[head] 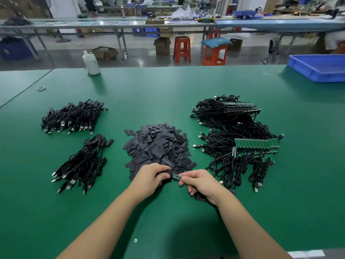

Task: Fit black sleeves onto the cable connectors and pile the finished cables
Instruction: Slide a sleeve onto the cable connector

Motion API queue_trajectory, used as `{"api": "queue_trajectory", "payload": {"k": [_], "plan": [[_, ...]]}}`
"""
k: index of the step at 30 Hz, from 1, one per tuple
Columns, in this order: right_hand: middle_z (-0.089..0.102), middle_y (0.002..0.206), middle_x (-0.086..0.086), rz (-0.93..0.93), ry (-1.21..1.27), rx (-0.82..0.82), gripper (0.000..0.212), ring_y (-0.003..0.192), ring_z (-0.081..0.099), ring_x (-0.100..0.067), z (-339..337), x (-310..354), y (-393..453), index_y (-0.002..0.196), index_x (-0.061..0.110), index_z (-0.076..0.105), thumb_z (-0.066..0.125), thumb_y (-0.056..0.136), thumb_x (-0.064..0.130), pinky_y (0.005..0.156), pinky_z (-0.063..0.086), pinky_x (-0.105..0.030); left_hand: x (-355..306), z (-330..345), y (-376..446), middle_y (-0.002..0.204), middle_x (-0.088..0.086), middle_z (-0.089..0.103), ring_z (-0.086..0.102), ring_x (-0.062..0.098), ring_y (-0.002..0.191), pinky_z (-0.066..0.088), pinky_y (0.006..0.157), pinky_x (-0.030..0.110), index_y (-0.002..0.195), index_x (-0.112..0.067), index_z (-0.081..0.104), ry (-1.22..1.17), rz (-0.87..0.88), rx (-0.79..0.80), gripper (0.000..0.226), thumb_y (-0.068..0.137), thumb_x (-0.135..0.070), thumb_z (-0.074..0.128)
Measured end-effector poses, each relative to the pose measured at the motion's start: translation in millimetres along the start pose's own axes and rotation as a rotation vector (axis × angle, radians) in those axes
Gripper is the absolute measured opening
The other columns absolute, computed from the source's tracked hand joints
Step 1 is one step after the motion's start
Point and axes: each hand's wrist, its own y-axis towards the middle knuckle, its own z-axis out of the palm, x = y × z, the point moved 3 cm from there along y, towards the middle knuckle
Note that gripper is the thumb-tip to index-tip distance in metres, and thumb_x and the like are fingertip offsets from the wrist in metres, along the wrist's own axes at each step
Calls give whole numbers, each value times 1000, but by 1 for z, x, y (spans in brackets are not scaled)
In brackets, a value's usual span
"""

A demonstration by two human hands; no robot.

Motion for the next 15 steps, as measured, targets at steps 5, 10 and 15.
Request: {"api": "queue_trajectory", "payload": {"k": [5, 10, 15], "plan": [[74, 80, -3, 11, 38, -3, 16, 52, 53, -7, -1, 3, -3, 111, 9, 70, 62, 97, 6, 50, 50, -21, -1, 0, 2, 84, -18, 64, 57, -6, 60, 45, 70, 16, 109, -23, 75, -5, -4, 10, 19, 91, -25, 68], [73, 80, -2, 18, 45, -8, 17, 53, 53, -7, -2, 3, -2, 112, 9, 69, 62, 97, 6, 51, 50, -21, -2, 2, 1, 83, -20, 62, 56, -11, 64, 43, 71, 11, 113, -23, 73, -19, 20, 13, 23, 90, -25, 69], [73, 77, -2, 29, 66, -6, 14, 51, 52, -7, -3, 1, -1, 107, 10, 70, 63, 96, 6, 49, 50, -22, -1, 5, 0, 84, -14, 63, 57, -2, 60, 42, 66, 10, 119, -23, 71, -43, 20, 19, 28, 91, -24, 68]]}}
